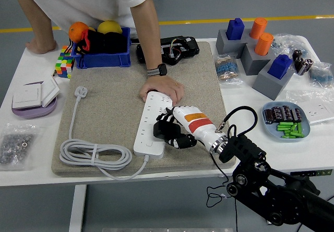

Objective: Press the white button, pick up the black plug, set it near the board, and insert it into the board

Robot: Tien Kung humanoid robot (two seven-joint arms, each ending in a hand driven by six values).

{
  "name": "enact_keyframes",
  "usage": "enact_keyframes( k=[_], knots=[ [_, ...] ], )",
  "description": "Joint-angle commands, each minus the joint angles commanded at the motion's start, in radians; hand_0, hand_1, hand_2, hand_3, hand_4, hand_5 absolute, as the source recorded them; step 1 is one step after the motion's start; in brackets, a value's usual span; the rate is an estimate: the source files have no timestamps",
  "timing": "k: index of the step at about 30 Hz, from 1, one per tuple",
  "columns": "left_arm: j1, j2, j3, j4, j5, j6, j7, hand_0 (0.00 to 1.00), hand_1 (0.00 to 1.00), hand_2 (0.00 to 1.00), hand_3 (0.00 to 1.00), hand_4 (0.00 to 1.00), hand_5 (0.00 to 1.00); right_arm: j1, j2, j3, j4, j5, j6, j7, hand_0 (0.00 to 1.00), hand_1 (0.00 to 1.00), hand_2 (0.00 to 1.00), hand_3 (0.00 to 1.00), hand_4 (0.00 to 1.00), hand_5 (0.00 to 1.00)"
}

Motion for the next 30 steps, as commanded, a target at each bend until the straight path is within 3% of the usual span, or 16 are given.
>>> enact_keyframes(
  k=[26,27,30],
  knots=[
    [0.000,0.002,0.006,0.000,-0.001,-0.001,0.002,0.626,0.631,0.638,0.690,0.568,0.387,0.003,0.004,-0.016,-0.007,0.016,-0.002,0.000,0.483,0.483,0.502,0.618,0.859,0.002],
    [0.000,0.002,0.007,0.000,-0.002,-0.001,0.002,0.626,0.631,0.638,0.690,0.566,0.384,0.002,0.004,-0.016,-0.007,0.018,-0.002,0.000,0.530,0.528,0.551,0.624,0.902,0.022],
    [0.001,0.002,0.008,0.000,-0.003,-0.001,0.002,0.626,0.631,0.638,0.690,0.566,0.384,0.001,0.005,-0.017,-0.009,0.023,-0.005,0.001,0.530,0.528,0.551,0.624,0.902,0.022]
  ],
)
